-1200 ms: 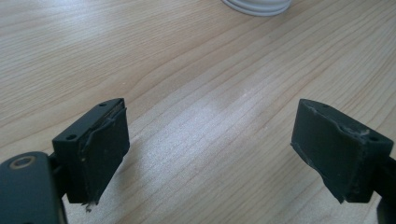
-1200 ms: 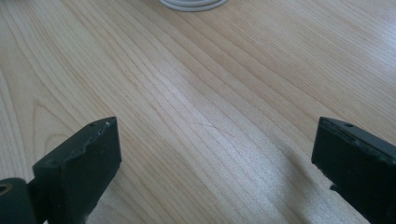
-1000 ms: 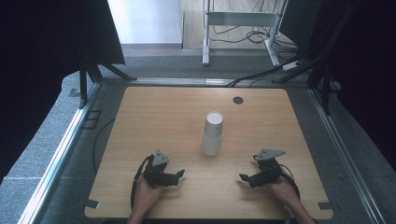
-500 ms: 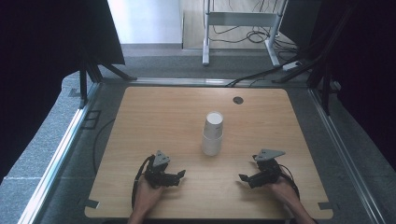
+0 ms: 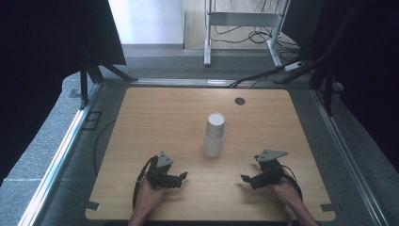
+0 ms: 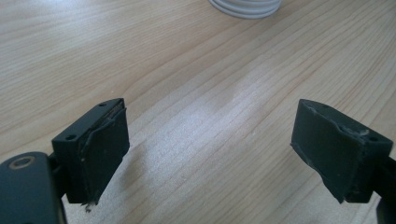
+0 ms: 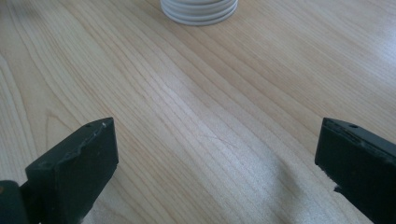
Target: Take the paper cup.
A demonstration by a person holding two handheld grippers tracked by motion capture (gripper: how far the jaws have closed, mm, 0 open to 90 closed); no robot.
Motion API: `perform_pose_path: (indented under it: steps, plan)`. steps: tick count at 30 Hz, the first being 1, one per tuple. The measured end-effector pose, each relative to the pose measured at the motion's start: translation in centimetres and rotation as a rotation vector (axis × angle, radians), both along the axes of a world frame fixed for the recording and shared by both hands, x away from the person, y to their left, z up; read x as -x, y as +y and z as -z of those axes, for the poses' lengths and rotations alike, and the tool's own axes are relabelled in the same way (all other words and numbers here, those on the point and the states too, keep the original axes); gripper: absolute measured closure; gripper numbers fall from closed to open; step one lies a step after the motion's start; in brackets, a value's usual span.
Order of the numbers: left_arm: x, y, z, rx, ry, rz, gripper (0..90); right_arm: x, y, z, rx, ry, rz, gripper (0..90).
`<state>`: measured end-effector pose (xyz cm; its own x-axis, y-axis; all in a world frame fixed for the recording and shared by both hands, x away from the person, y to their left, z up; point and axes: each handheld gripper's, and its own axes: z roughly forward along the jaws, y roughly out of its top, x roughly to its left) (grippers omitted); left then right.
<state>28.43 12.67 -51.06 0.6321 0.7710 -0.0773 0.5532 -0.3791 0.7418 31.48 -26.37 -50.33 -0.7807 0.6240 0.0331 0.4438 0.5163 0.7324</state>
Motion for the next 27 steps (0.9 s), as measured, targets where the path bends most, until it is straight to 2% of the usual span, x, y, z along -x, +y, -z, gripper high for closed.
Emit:
perform_pose_path:
  steps: [3, 9, 15, 27]
  plan:
    - [-0.1, 0.0, -0.3, 0.023, 0.003, -0.005, 11.1, 0.0, 0.0, -0.3, -0.009, -0.006, 0.003, 0.0]
    - [-0.3, 0.0, -0.6, 0.028, 0.003, -0.006, 11.1, -0.1, 0.1, -0.7, -0.024, -0.007, 0.001, 0.0]
    - [-0.4, -0.3, -0.8, 0.014, 0.003, 0.004, 11.1, -0.2, 0.3, -1.5, -0.022, -0.016, -0.013, 0.0]
    - [-1.2, -1.1, -1.6, -0.012, 0.016, 0.006, 11.0, -0.6, 0.6, -2.5, -0.056, -0.009, -0.005, 0.0]
